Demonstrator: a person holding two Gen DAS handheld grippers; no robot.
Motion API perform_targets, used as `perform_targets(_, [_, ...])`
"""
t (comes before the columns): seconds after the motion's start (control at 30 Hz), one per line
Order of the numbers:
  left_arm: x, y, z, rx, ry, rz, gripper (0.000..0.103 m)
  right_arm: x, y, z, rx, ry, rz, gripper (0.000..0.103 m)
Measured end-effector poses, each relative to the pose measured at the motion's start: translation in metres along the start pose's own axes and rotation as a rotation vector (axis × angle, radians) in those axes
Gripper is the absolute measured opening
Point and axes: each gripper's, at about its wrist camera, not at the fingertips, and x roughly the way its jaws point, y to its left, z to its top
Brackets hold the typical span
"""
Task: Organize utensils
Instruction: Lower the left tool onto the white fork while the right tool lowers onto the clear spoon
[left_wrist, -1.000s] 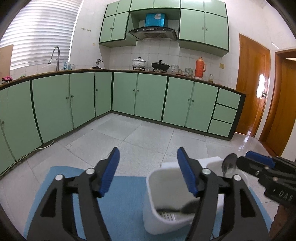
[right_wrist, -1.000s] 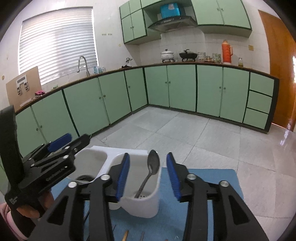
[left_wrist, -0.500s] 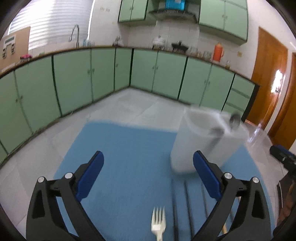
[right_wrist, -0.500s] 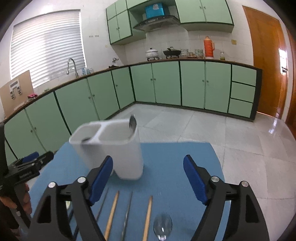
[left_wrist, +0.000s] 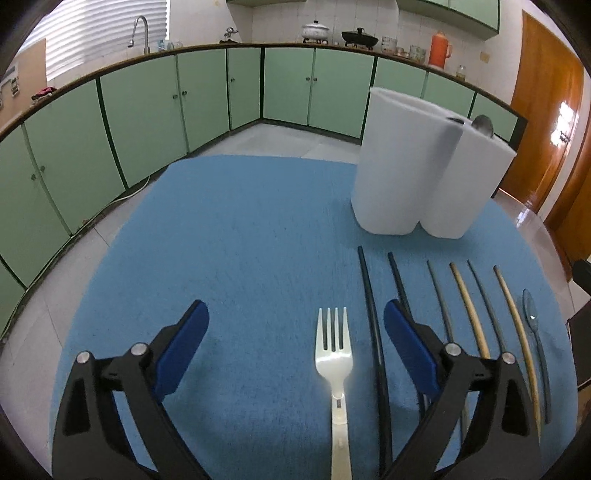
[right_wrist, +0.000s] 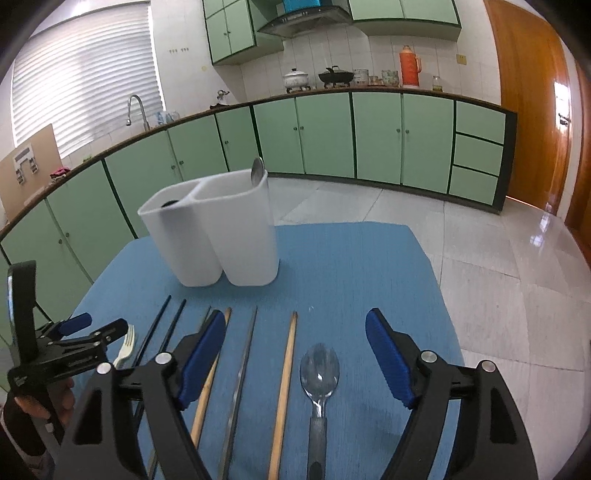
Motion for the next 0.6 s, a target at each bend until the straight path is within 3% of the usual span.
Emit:
perform_targets(0.07, [0.005, -0.001, -0.004, -0.002, 0.024, -0.006, 0.077, 0.001, -0.004, -0.005, 0.006, 0.007, -0.002, 0.076])
perform_targets(0.33, [0.015, 0.003, -0.004, -0.017, 0.054, -0.024, 0.075, 0.004, -0.005, -0.01, 0.01, 0.023, -0.011, 0.074])
perform_targets(0.47, [0.02, 0.001, -0.003, -0.008, 0.077, -0.033, 0.061, 0.006, -0.007, -0.012, 0.011, 0.032, -0.011, 0.072])
perform_targets(0.57, [0.02, 0.001, -0.004, -0.007, 0.078, -0.038, 0.06, 0.005, -0.009, -0.015, 0.013, 0.037, -0.014, 0.072])
perform_targets(0.6, [0.02, 0.0, -0.005, -0.007, 0.079, -0.042, 0.056, 0.004, -0.009, -0.015, 0.014, 0.038, -0.014, 0.072])
